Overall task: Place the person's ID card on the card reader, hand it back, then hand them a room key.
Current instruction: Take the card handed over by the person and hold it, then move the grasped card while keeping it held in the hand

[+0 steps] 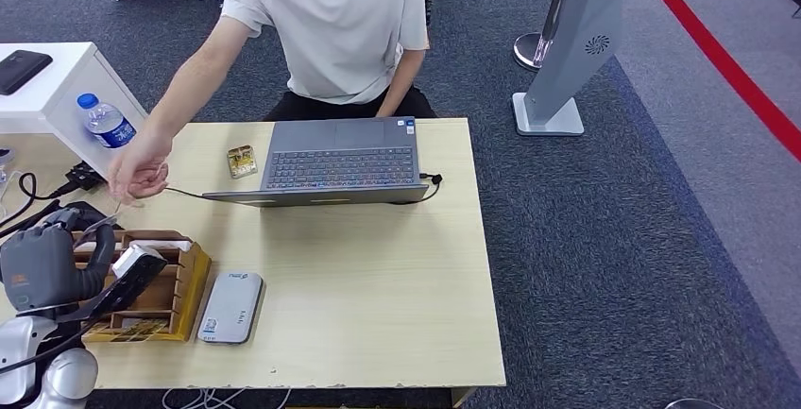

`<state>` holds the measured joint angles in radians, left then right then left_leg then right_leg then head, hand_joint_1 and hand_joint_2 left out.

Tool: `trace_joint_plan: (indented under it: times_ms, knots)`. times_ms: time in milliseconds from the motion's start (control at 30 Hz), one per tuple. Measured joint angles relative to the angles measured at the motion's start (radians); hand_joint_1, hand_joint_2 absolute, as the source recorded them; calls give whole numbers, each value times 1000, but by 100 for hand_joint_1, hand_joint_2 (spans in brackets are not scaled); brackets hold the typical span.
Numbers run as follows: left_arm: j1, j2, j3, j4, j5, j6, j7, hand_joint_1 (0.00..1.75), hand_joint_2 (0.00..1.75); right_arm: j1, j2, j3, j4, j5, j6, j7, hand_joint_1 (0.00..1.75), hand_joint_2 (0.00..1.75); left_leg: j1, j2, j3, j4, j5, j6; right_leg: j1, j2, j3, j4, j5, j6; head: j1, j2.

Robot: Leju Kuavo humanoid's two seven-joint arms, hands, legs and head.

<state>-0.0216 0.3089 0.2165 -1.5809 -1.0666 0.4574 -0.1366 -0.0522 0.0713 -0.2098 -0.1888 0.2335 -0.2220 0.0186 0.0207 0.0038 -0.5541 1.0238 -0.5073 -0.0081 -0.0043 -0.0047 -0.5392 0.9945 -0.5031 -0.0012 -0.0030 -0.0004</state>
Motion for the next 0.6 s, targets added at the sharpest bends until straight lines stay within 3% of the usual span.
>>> trace_joint_plan:
  times_ms: [600]
  knots:
    - [0, 7, 0, 0, 0, 2, 1, 175, 175, 0, 0, 0, 0, 0, 0, 0, 0, 175, 0, 0, 0, 0, 0, 0, 0, 0, 0, 0, 0, 0, 0, 0]
